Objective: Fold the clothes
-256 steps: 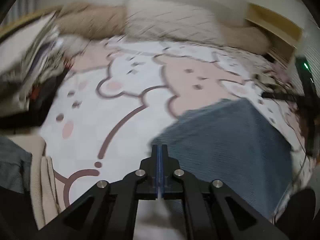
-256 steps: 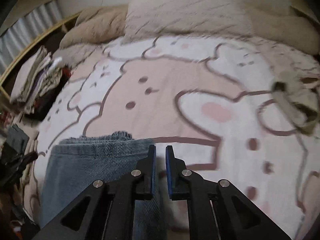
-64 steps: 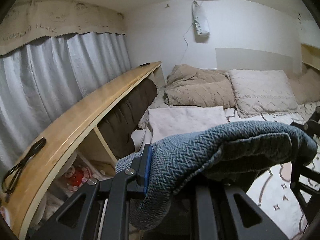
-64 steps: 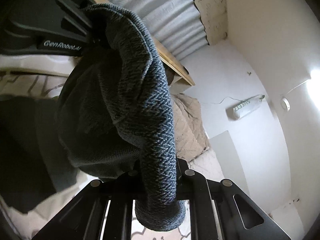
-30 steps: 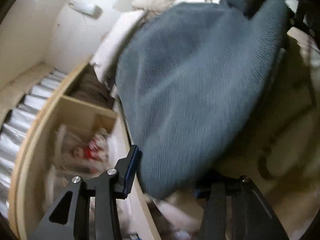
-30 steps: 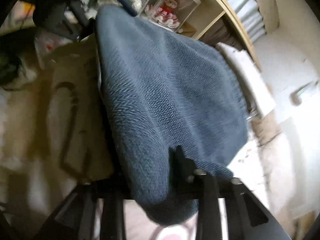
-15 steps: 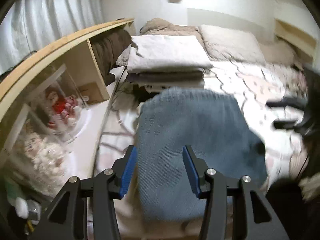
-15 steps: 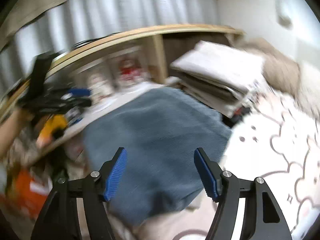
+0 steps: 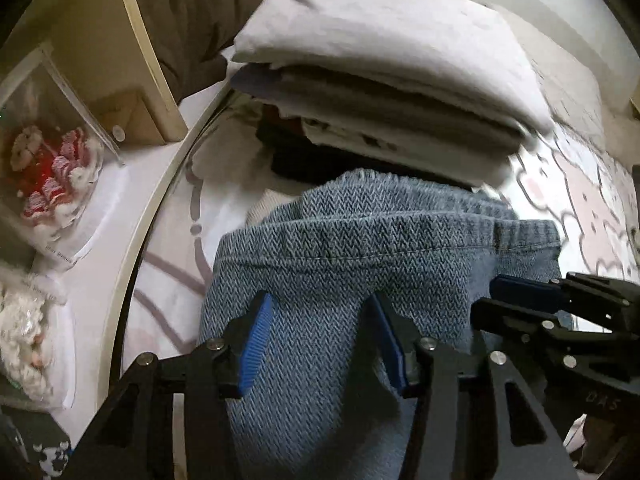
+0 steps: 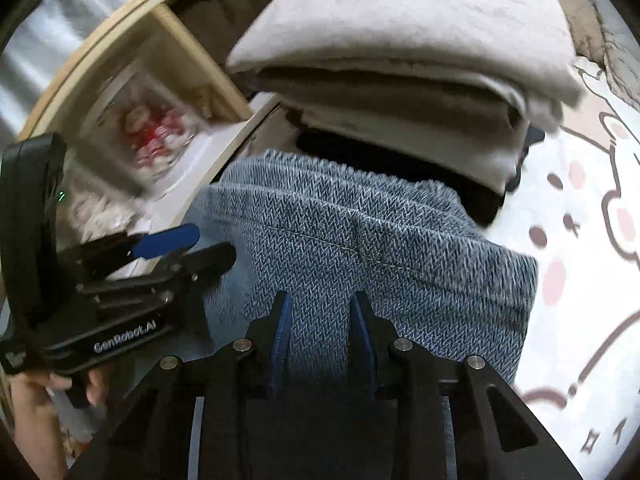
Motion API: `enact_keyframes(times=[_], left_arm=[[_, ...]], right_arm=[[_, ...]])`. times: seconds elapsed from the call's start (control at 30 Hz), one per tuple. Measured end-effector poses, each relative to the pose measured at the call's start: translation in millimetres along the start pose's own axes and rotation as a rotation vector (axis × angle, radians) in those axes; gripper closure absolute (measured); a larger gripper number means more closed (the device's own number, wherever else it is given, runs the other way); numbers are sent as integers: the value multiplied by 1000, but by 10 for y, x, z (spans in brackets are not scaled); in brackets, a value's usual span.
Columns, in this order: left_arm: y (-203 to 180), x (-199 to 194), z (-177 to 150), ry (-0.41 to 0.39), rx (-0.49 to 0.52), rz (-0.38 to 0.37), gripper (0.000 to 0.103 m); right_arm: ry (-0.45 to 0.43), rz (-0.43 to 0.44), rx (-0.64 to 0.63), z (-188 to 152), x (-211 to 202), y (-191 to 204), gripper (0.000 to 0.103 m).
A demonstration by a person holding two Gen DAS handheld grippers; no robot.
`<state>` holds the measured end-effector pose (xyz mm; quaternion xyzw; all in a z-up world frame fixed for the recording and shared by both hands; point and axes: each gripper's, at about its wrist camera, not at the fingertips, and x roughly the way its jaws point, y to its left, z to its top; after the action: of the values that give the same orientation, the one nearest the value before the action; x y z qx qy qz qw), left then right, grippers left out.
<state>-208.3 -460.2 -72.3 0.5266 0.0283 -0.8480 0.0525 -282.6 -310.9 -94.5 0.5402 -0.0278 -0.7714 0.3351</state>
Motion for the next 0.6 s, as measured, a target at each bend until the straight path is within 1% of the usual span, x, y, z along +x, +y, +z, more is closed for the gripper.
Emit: enact_keyframes(times=[0.03,0.07,0.13,0.17,0.27,0.3,0.37,0.47,0.53,0.6], left_arm=[[10,29,58,-1,-1,16,42],[3,73,113,2,4,31,37],[-30,153,203,11,21,52,37],[-57,165,227,12,37,57,37],[-85,76,199,-3,83,46,37],[-69,23,160,-9,90,38,37],[-11,-129,44,-31,95,30,37],[127,-456,-207,-92,95,40,37],[213,-726,-464,-143,102,32,37],[266,-931,-750,-165,94,-6,37]], right_arm=[[0,-11,21,102,43,-7,72],[-2,-21,37,147,88,-1,72],[1,-41,70,256,181,-31,72],[9,-49,79,254,215,-54,72],[13,-32,86,234,180,-76,72],[11,-28,65,186,123,-44,72],[14,-2,5,31,-18,15,72],[-16,116,-39,-294,-403,-62,72],[-35,95,-78,-582,-633,-198,71],[-54,75,-116,-870,-857,-334,71]])
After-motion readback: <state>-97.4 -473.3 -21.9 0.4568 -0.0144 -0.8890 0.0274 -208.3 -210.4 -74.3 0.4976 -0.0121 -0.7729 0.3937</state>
